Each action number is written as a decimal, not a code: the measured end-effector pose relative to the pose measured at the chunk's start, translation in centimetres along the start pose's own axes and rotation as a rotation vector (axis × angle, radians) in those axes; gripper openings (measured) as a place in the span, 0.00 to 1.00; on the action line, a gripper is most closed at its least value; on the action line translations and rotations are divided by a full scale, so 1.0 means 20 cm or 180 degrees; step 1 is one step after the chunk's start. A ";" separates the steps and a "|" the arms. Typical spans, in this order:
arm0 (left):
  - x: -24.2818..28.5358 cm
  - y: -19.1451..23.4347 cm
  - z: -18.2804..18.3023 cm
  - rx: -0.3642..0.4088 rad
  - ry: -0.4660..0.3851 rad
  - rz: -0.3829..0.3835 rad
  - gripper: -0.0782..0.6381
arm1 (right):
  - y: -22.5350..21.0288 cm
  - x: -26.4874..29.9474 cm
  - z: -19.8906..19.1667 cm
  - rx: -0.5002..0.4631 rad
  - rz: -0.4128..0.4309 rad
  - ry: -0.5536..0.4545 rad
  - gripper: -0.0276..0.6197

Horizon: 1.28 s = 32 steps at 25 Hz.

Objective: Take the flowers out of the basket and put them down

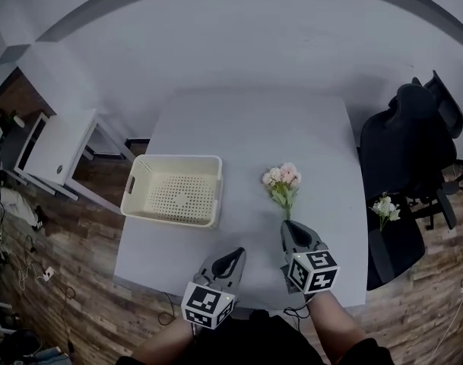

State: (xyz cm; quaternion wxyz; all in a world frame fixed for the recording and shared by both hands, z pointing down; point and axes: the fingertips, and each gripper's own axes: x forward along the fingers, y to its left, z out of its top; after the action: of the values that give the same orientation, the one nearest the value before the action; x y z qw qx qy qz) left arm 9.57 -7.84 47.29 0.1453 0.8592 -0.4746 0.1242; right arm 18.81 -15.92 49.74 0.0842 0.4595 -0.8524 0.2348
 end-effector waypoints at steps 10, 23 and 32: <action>-0.25 0.08 0.03 -0.0043 -0.0108 0.0194 0.12 | 0.43 -0.17 0.04 -0.0213 0.0329 -0.0172 0.08; -0.65 0.39 -0.05 0.0026 -0.0108 -0.0108 0.12 | 0.96 -0.16 -0.13 -0.0064 0.0100 -0.0230 0.08; -0.85 0.54 -0.17 -0.0054 -0.0069 -0.0266 0.12 | 1.21 -0.14 -0.27 -0.0095 -0.0146 -0.0220 0.08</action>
State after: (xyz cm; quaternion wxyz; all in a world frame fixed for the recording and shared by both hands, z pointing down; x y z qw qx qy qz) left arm -8.69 1.23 45.86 0.1525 0.8783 -0.4408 0.1047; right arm 0.10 0.04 45.61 0.0669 0.4854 -0.8475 0.2041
